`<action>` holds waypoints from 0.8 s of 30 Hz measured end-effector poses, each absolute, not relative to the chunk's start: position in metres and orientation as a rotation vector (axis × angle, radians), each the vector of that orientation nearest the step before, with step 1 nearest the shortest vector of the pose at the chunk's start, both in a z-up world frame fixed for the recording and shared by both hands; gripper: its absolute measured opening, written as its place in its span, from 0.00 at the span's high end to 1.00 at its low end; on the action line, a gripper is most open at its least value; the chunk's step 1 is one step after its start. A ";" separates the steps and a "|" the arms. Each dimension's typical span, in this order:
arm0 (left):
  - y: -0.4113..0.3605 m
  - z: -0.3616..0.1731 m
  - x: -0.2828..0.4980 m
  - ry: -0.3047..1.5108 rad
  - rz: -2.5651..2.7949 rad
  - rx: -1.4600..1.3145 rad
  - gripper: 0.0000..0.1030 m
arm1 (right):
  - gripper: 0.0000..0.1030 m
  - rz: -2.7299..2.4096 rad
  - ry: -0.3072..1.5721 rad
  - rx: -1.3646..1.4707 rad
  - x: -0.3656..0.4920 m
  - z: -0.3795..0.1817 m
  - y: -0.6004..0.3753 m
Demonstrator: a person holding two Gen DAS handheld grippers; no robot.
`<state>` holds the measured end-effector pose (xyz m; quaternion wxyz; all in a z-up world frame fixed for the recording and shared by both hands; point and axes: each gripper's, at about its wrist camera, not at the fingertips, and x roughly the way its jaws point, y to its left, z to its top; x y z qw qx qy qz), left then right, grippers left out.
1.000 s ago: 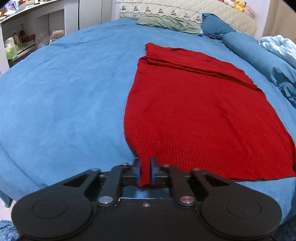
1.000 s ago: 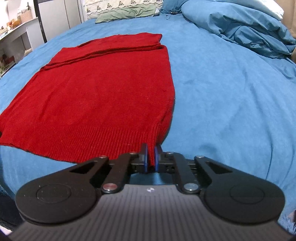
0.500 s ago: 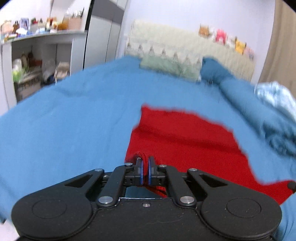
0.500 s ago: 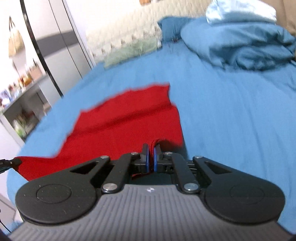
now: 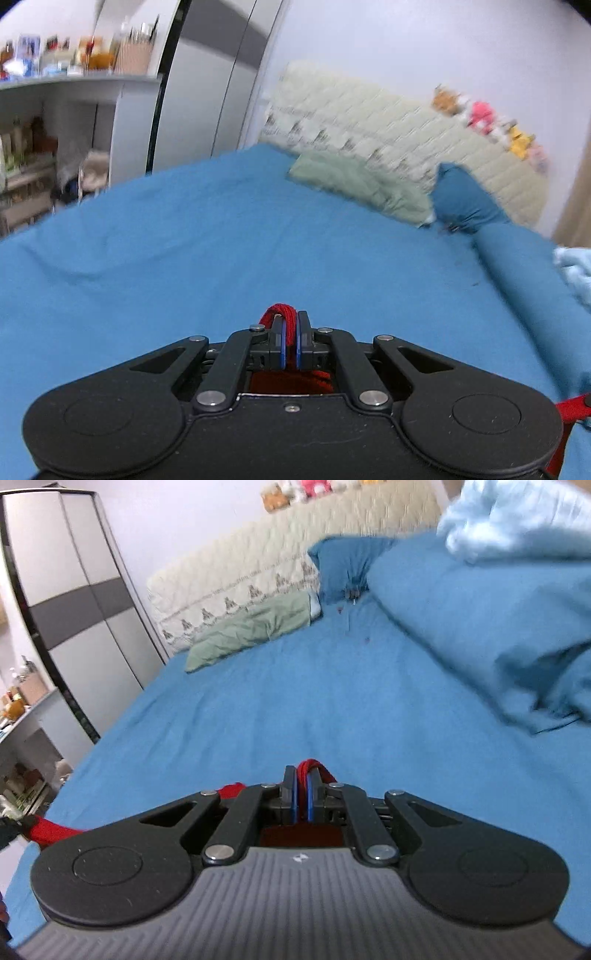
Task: Fold small clothes
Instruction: 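Grasp the sweater hem with both grippers and lift it toward the collar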
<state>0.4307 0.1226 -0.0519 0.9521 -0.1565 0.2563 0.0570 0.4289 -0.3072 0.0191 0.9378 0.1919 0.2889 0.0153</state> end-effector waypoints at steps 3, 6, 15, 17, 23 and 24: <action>0.127 -0.101 0.474 0.598 0.145 -0.360 0.95 | 0.81 0.018 0.627 0.419 0.474 -0.034 -0.309; 0.132 -0.128 0.496 0.642 0.158 -0.358 0.95 | 0.81 0.012 0.634 0.440 0.498 -0.064 -0.313; 0.129 -0.141 0.548 0.767 0.176 -0.296 0.90 | 0.79 -0.023 0.733 0.361 0.556 -0.090 -0.300; 0.126 -0.140 0.549 0.771 0.171 -0.266 0.72 | 0.67 -0.026 0.740 0.343 0.559 -0.089 -0.297; 0.108 -0.099 0.491 0.691 0.114 -0.069 0.26 | 0.11 0.040 0.664 0.238 0.516 -0.045 -0.273; 0.101 -0.096 0.477 0.699 0.089 -0.044 0.17 | 0.08 0.068 0.662 0.217 0.505 -0.039 -0.265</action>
